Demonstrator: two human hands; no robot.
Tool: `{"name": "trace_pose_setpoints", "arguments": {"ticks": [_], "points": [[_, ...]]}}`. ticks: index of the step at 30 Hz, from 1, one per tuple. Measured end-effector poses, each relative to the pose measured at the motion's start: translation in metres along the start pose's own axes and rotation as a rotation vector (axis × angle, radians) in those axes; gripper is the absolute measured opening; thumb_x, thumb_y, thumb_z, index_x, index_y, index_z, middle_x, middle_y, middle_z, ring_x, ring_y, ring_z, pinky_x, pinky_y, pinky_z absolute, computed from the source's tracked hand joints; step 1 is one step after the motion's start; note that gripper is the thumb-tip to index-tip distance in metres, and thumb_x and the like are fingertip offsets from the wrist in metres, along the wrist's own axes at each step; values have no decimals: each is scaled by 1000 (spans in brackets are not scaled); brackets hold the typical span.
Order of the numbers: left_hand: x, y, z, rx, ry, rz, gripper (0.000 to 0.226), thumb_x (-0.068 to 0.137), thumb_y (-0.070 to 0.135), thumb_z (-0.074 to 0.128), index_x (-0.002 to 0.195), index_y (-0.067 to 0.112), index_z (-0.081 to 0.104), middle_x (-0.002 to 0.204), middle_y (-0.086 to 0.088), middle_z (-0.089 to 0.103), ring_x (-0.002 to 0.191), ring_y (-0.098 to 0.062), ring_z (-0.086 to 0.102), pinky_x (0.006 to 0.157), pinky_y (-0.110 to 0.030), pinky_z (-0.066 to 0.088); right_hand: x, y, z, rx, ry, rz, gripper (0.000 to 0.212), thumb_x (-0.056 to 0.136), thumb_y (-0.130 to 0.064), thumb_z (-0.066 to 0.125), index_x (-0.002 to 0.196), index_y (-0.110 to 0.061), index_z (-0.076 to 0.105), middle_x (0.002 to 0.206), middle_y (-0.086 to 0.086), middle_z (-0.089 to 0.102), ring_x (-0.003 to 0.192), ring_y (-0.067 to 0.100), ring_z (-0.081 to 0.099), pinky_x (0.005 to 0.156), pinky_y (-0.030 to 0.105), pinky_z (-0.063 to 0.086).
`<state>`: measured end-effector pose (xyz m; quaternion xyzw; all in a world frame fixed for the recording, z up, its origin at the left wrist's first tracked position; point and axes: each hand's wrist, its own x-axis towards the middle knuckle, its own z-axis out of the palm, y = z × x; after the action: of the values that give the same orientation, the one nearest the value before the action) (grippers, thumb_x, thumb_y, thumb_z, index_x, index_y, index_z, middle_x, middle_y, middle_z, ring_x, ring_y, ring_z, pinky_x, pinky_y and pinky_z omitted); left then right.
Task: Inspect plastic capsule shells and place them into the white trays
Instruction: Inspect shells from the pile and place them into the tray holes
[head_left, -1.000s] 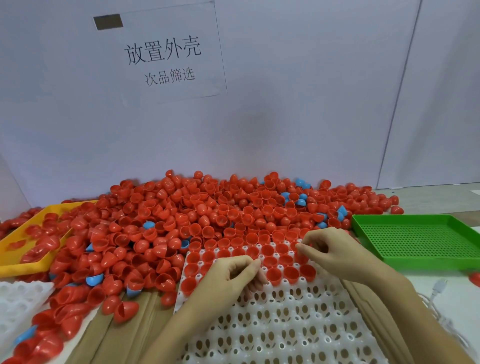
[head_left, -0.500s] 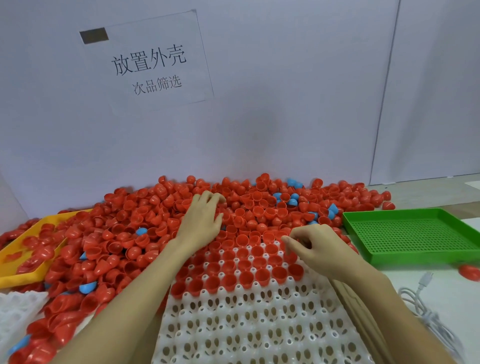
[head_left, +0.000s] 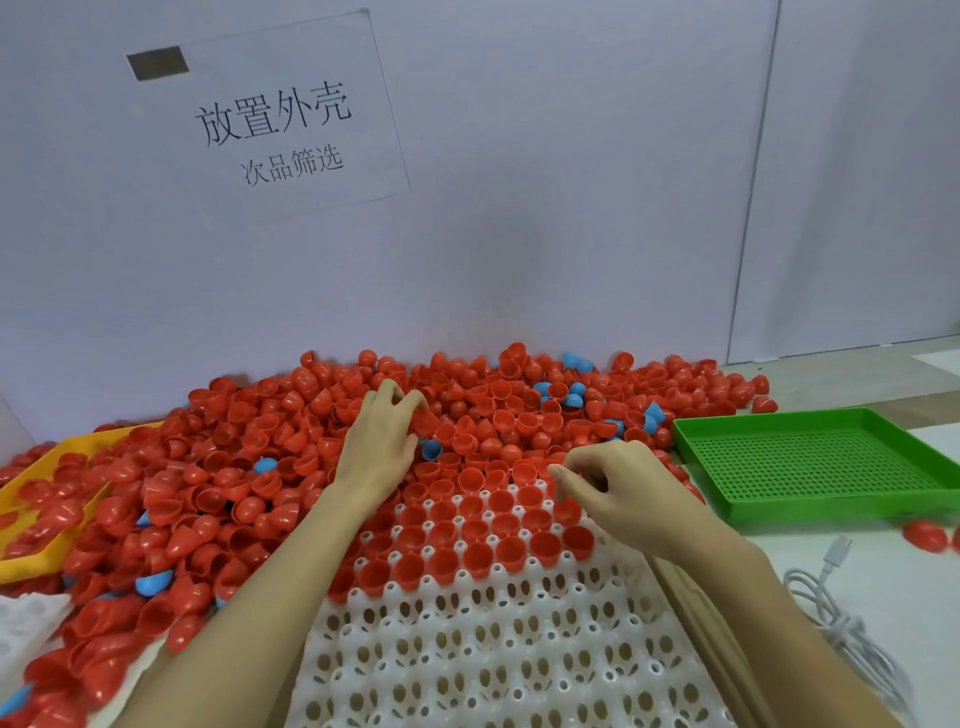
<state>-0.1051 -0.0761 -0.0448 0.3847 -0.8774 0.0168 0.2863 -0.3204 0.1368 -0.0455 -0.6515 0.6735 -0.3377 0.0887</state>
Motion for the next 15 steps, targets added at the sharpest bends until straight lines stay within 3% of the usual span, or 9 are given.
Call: {"name": "trace_pose_setpoints", "arguments": {"ticks": [2, 5, 10, 12, 15], "points": [[-2, -4, -3, -55, 36, -26, 29, 89, -2, 71, 113, 14, 67, 107, -1, 48, 102, -19, 49, 84, -37, 55, 0, -1, 1, 0, -5, 6, 34, 107, -34, 58, 80, -22, 74, 58, -28, 59, 52, 1, 54, 56, 16, 43], [-3, -11, -8, -166, 82, -51, 27, 86, 20, 86, 107, 16, 70, 106, 1, 50, 100, -17, 52, 89, -30, 47, -1, -4, 2, -13, -21, 6, 32, 107, -36, 58, 77, -31, 69, 60, -31, 60, 52, 0, 55, 54, 15, 42], [-12, 1, -29, -344, 235, -41, 37, 83, 31, 87, 116, 16, 78, 100, 6, 63, 85, -10, 60, 83, -23, 51, 0, -1, 4, -17, -14, 0, 34, 107, -36, 58, 76, -27, 70, 59, -25, 60, 50, 2, 52, 53, 17, 41], [-27, 19, -41, -518, 217, -60, 41, 80, 38, 86, 117, 21, 79, 94, 12, 69, 86, -5, 65, 83, -18, 53, 0, -1, 3, -14, 12, -4, 34, 106, -37, 58, 78, -23, 72, 59, -14, 62, 50, 5, 51, 52, 20, 40], [-63, 46, -50, -741, 75, -132, 44, 75, 46, 87, 116, 35, 78, 93, 14, 77, 92, -4, 73, 85, -17, 56, -1, -8, 2, 85, 70, -24, 19, 104, -34, 62, 90, -32, 74, 68, -5, 69, 58, 12, 61, 56, 26, 50]]}}
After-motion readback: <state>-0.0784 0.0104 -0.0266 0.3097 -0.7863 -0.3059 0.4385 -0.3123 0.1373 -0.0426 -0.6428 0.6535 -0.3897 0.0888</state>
